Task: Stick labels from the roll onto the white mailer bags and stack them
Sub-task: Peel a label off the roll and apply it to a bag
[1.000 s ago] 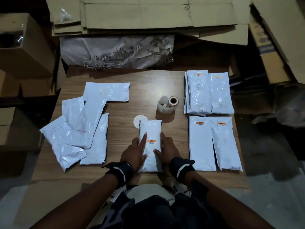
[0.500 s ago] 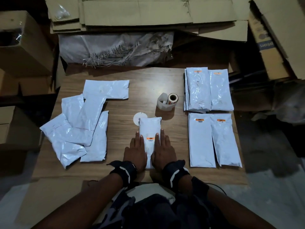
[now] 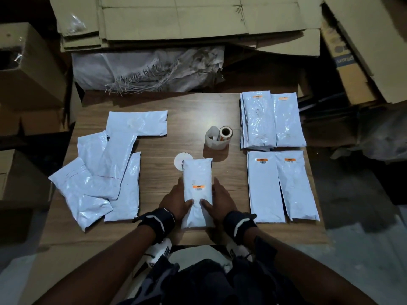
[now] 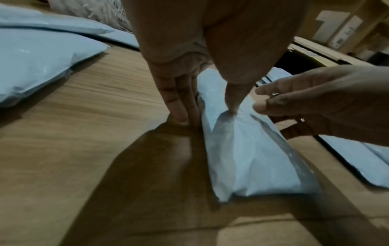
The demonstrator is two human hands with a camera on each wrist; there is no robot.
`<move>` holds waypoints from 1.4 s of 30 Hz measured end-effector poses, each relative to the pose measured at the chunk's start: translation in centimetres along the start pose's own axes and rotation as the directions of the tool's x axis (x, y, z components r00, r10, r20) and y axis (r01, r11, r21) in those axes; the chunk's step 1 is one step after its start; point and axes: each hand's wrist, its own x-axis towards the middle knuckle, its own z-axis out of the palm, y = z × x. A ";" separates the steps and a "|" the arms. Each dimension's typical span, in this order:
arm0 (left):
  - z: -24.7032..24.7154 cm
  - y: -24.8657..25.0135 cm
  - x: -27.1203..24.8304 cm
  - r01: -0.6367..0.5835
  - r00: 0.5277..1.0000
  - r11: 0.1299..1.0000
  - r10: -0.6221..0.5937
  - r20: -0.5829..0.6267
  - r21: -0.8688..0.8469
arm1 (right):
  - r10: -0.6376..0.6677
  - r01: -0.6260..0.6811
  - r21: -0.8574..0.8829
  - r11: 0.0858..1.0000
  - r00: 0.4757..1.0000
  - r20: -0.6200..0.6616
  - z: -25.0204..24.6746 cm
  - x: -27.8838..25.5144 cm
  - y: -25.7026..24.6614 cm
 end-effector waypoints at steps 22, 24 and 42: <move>1.3 11.8 2.4 -0.222 0.965 0.963 0.195 0.175 0.152 | -0.008 0.007 -0.019 1.000 0.998 -0.056 -10.5 -2.0 5.2; 2.2 13.4 3.2 -0.249 0.958 0.958 0.221 0.183 0.144 | 0.012 -0.013 -0.009 1.000 0.997 -0.072 -12.1 -2.2 5.9; 12.7 24.8 10.4 -0.222 0.938 0.960 0.163 0.305 0.172 | 0.179 -0.182 -0.032 0.983 0.981 -0.076 -26.1 -2.5 14.6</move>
